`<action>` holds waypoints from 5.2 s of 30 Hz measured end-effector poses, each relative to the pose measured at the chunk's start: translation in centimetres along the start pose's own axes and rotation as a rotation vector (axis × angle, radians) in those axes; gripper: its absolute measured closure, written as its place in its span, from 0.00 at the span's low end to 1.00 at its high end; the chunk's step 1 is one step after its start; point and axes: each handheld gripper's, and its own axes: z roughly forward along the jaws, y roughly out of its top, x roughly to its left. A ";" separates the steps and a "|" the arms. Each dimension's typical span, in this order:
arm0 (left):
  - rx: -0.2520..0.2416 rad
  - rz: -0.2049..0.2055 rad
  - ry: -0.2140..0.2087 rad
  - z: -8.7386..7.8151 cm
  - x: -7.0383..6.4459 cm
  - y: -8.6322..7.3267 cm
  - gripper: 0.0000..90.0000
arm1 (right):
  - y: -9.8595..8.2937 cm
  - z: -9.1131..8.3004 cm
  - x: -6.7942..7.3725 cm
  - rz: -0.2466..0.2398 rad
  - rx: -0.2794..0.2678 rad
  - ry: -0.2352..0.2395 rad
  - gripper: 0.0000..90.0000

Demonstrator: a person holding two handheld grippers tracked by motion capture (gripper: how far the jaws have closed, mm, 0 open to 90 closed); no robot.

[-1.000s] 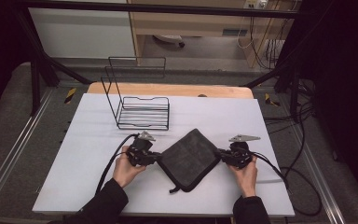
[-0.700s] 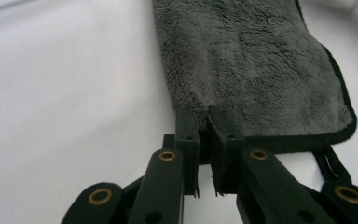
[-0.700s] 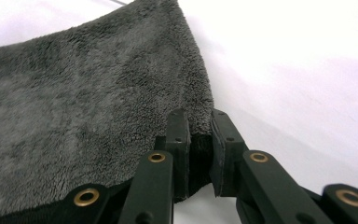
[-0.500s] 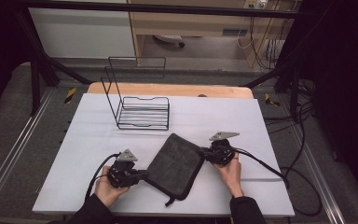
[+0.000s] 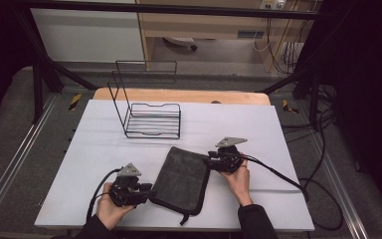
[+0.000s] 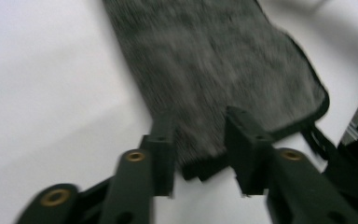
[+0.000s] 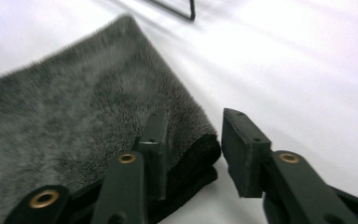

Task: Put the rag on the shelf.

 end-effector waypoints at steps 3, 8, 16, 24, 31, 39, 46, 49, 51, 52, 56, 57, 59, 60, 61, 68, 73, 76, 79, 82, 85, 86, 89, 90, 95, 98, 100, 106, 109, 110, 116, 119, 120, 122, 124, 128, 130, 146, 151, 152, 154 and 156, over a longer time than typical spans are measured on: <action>-0.011 -0.016 0.048 0.3 1.2 1.6 0.60 | -0.4 -0.7 -0.2 0.067 0.001 -0.037 0.60; 0.057 -0.005 0.042 2.4 2.0 2.1 0.63 | -1.3 -0.6 -0.3 0.095 0.021 -0.033 0.63; 0.084 -0.015 0.002 3.1 1.9 1.3 0.86 | -1.6 0.2 -0.1 0.161 0.046 0.009 0.78; 0.089 -0.006 0.023 2.5 0.8 0.7 0.96 | -1.2 0.5 0.2 0.147 0.030 0.023 0.90; 0.076 -0.003 0.042 1.1 0.3 -0.5 0.96 | 0.5 2.6 1.4 0.072 0.020 0.037 0.90; 0.060 -0.021 0.036 0.8 0.6 -1.2 0.94 | 0.9 3.2 1.6 0.059 0.018 0.049 0.86; 0.016 0.010 0.042 0.1 1.4 -0.9 0.70 | 1.1 1.2 1.5 0.040 -0.027 0.040 0.50; 0.002 0.006 0.045 -0.1 2.0 -0.6 0.62 | 0.9 0.4 1.5 0.042 -0.039 0.051 0.41; -0.017 0.011 0.061 -0.2 2.4 -0.2 0.52 | 0.3 -0.6 1.5 0.038 -0.046 0.062 0.31; -0.021 0.030 0.081 -0.2 2.8 0.2 0.48 | 0.1 -0.9 1.4 0.042 -0.048 0.065 0.27; -0.018 0.027 0.086 -0.2 3.6 0.9 0.41 | -0.7 -1.5 1.2 0.044 -0.052 0.082 0.18; -0.021 0.024 0.080 -0.1 3.8 1.2 0.34 | -1.0 -1.8 1.0 0.052 -0.047 0.088 0.13; -0.027 0.018 0.075 0.1 4.1 1.7 0.31 | -1.3 -2.0 1.0 0.050 -0.051 0.094 0.10; -0.029 0.022 0.080 0.2 4.2 2.0 0.31 | -1.3 -2.0 1.0 0.050 -0.051 0.094 0.10; -0.034 0.022 0.087 0.3 4.3 2.3 0.27 | -1.7 -2.3 1.0 0.056 -0.060 0.102 0.08; -0.071 0.041 0.117 1.0 4.9 4.6 0.17 | -2.7 -3.2 1.3 0.046 -0.061 0.107 0.02; -0.071 0.038 0.147 1.9 5.6 5.6 0.15 | -3.5 -3.6 1.3 0.050 -0.044 0.112 0.01; -0.063 0.025 0.156 2.6 6.2 6.0 0.14 | -3.8 -3.7 1.6 0.031 -0.028 0.111 0.01; -0.067 0.001 0.167 3.4 6.9 6.4 0.16 | -3.8 -3.8 1.6 0.040 -0.037 0.115 0.01; -0.062 -0.032 0.173 4.2 7.7 6.7 0.19 | -3.8 -3.8 1.7 0.048 -0.044 0.121 0.01; -0.051 -0.063 0.173 4.9 8.4 6.6 0.30 | -3.8 -3.8 1.7 0.046 -0.044 0.118 0.01; -0.040 -0.065 0.171 5.1 8.6 6.6 0.30 | -3.8 -3.8 1.7 0.046 -0.044 0.118 0.01; -0.030 -0.073 0.168 5.6 8.8 6.4 0.45 | -3.8 -3.7 1.7 0.046 -0.040 0.115 0.01; -0.032 -0.082 0.160 5.7 8.7 6.4 0.48 | -3.8 -3.6 1.7 0.045 -0.038 0.112 0.01; -0.014 -0.102 0.131 6.2 8.5 6.3 0.63 | -4.0 -3.4 1.7 0.048 -0.025 0.110 0.02; -0.003 -0.125 0.106 6.3 8.4 6.2 0.68 | -3.9 -3.4 1.7 0.055 -0.027 0.108 0.02; 0.007 -0.126 0.096 6.4 8.3 6.2 0.72 | -3.9 -3.4 1.7 0.057 -0.028 0.105 0.02; 0.015 -0.105 0.089 6.6 7.8 6.1 0.82 | -3.6 -3.2 1.5 0.077 -0.037 0.103 0.05; 0.011 -0.101 0.094 6.7 7.6 6.0 0.84 | -3.1 -2.9 1.2 0.102 -0.049 0.103 0.08; 0.012 -0.101 0.094 6.7 7.6 6.0 0.85 | -2.8 -2.8 1.1 0.113 -0.053 0.097 0.09; 0.005 -0.094 0.104 6.8 7.4 5.9 0.85 | -1.3 -1.6 1.0 0.119 -0.048 0.073 0.18; 0.007 -0.083 0.109 6.7 7.4 5.8 0.85 | -0.2 0.1 1.0 0.141 -0.036 0.070 0.24; 0.007 -0.083 0.109 6.7 7.4 5.8 0.85 | 0.1 0.5 1.0 0.142 -0.034 0.067 0.26; 0.004 -0.083 0.109 6.7 7.4 5.8 0.85 | 0.5 1.4 1.1 0.152 -0.025 0.062 0.31; 0.000 -0.081 0.112 6.8 7.3 5.8 0.85 | 0.7 1.9 1.0 0.156 -0.016 0.062 0.32; 0.001 -0.076 0.114 6.8 7.3 5.8 0.85 | 1.2 3.4 1.0 0.161 0.003 0.041 0.41; 0.000 -0.077 0.113 6.8 7.3 5.8 0.85 | 1.3 4.1 1.2 0.155 0.026 0.035 0.50; -0.001 -0.076 0.112 6.8 7.3 5.7 0.85 | 1.5 4.4 1.2 0.233 0.115 0.110 0.79; -0.004 -0.091 0.114 6.7 7.3 5.8 0.87 | 1.7 4.3 1.0 0.251 0.125 0.124 0.85; -0.004 -0.092 0.114 6.7 7.3 5.8 0.87 | 1.7 4.3 1.0 0.249 0.122 0.123 0.86; -0.005 -0.096 0.113 6.6 7.3 5.8 0.88 | 1.7 4.2 1.1 0.251 0.116 0.118 0.87; -0.008 -0.103 0.109 6.5 7.3 5.8 0.89 | 1.6 4.1 1.2 0.247 0.103 0.112 0.87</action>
